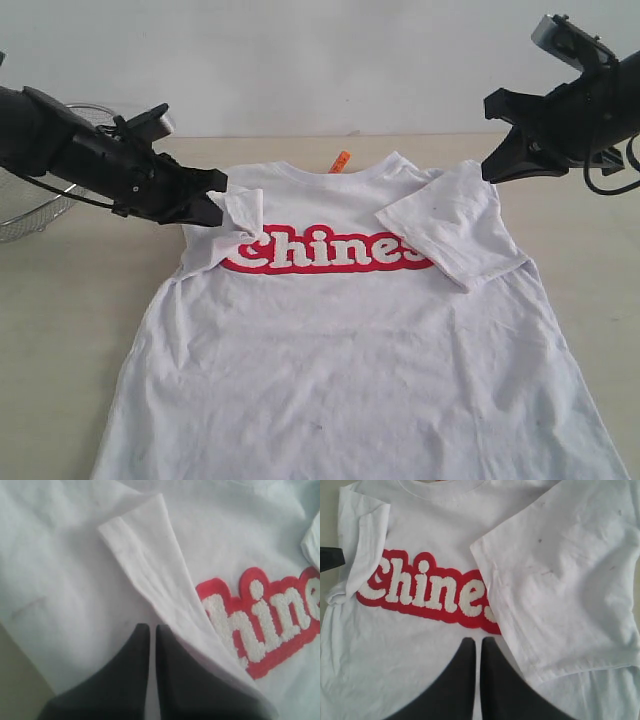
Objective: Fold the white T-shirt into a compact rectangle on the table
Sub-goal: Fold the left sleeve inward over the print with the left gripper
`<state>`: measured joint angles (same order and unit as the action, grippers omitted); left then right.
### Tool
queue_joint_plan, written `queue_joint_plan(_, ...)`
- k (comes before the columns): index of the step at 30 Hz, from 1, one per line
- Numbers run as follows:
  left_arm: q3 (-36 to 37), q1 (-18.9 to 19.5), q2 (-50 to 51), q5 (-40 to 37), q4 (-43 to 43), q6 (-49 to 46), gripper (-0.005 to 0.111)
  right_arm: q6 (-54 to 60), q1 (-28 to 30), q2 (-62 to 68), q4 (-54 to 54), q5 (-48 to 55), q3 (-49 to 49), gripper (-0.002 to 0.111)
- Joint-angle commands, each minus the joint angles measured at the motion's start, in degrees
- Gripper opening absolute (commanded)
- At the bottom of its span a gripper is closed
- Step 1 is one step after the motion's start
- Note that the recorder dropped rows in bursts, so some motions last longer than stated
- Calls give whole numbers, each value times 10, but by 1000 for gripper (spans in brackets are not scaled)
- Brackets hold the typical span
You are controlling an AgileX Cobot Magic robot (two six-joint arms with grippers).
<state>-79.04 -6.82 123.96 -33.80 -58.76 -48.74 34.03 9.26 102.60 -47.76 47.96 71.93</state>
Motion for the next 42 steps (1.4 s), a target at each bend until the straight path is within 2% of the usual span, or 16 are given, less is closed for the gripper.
queue_joint_plan(1, -13, -11, 6, 24, -8, 21, 5, 4, 2, -7, 1, 5, 1, 0)
queue_joint_plan(12, -13, -12, 17, 16, 38, 60, 5, 4, 2, -7, 1, -1, 1, 0)
queue_joint_plan(19, -13, -13, 37, 6, -19, 62, 5, 4, 2, -7, 1, -1, 1, 0)
queue_joint_plan(27, -13, -56, 46, 23, -49, 53, 5, 4, 2, -7, 1, -2, 1, 0)
queue_joint_plan(42, -57, -59, 48, -17, -83, 33, 5, 4, 2, -7, 3, 0, 1, 0)
